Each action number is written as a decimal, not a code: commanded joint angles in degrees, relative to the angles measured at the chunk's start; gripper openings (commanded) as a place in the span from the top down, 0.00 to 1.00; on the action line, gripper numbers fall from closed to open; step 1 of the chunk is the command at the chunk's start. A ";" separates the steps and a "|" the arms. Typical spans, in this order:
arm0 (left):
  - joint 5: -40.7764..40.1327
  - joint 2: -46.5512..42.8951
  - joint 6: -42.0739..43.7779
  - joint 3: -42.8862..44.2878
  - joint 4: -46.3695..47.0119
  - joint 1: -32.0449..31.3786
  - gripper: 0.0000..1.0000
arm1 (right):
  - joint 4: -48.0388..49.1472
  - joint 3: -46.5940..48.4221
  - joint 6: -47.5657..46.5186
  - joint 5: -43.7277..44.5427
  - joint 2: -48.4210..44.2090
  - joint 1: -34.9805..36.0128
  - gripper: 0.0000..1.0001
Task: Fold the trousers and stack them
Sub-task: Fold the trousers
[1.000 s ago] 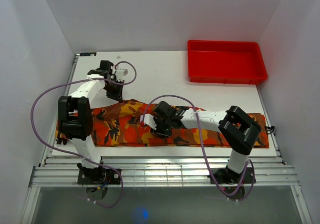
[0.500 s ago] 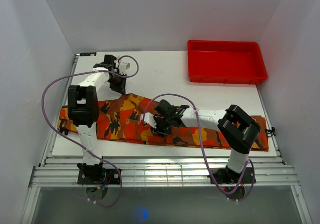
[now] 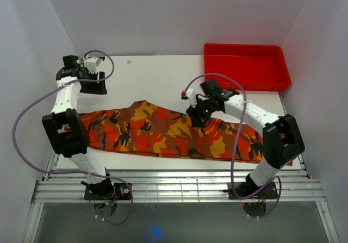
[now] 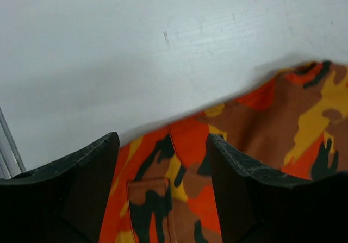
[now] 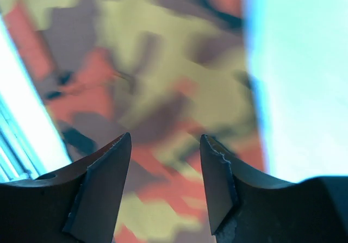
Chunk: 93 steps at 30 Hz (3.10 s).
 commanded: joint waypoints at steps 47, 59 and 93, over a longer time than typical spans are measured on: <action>0.75 -8.86 8.04 -32.09 1.22 14.39 0.35 | -5.08 -0.64 -9.78 15.71 7.01 -66.42 0.44; 0.40 -8.86 8.04 -32.71 1.66 14.39 0.36 | -12.37 4.63 -9.16 10.51 6.32 -69.93 0.92; 19.72 -18.69 12.43 -23.57 -8.79 15.00 0.23 | -15.61 5.69 -14.87 7.45 2.02 -68.27 0.16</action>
